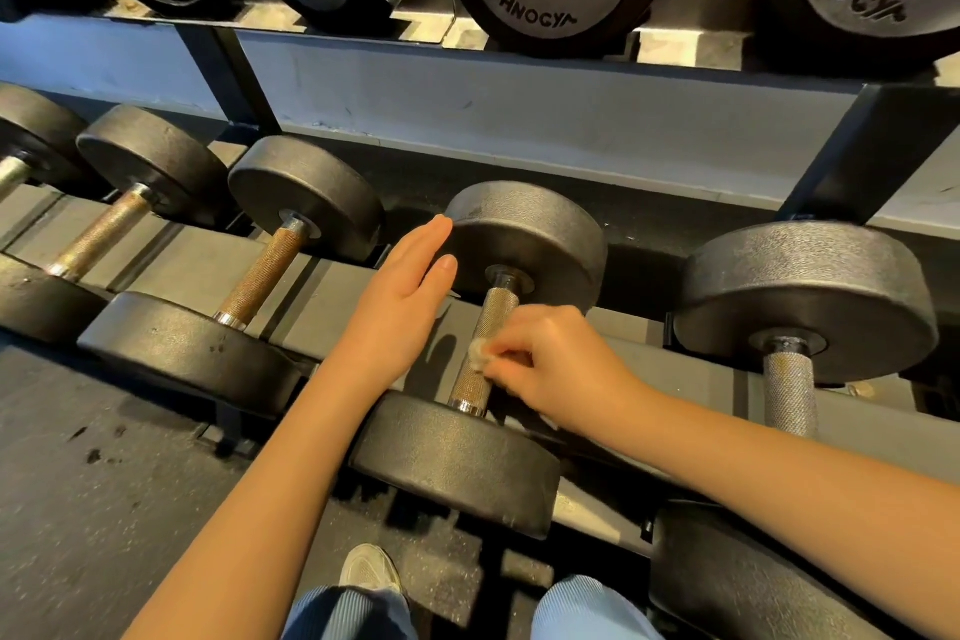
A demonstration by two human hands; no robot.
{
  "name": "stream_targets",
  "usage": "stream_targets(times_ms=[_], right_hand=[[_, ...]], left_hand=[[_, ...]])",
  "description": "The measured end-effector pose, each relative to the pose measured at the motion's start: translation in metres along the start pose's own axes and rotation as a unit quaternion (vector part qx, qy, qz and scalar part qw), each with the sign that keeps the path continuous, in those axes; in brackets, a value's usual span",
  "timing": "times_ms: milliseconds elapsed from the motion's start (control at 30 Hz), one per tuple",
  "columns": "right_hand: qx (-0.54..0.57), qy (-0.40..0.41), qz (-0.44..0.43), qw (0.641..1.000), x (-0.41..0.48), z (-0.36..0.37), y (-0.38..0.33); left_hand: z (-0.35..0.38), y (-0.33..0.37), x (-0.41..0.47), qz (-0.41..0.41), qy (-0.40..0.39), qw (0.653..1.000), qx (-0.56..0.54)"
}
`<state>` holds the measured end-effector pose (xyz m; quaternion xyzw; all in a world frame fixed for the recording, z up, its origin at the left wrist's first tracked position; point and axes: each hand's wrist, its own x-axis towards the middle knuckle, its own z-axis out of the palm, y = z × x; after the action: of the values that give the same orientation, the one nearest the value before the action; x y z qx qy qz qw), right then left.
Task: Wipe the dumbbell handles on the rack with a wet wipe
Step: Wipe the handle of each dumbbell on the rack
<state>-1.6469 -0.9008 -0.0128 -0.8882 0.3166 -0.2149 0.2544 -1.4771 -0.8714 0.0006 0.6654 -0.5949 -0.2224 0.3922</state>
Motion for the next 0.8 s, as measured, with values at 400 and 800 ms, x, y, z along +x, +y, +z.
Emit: stream_targets(times_ms=[400, 800], right_hand=[[0.061, -0.002, 0.114, 0.992, 0.004, -0.015, 0.001], [0.255, 0.029, 0.124, 0.959, 0.007, -0.034, -0.019]], left_hand=[[-0.007, 0.007, -0.011, -0.002, 0.055, 0.998, -0.005], [-0.008, 0.024, -0.022, -0.019, -0.037, 0.993, -0.114]])
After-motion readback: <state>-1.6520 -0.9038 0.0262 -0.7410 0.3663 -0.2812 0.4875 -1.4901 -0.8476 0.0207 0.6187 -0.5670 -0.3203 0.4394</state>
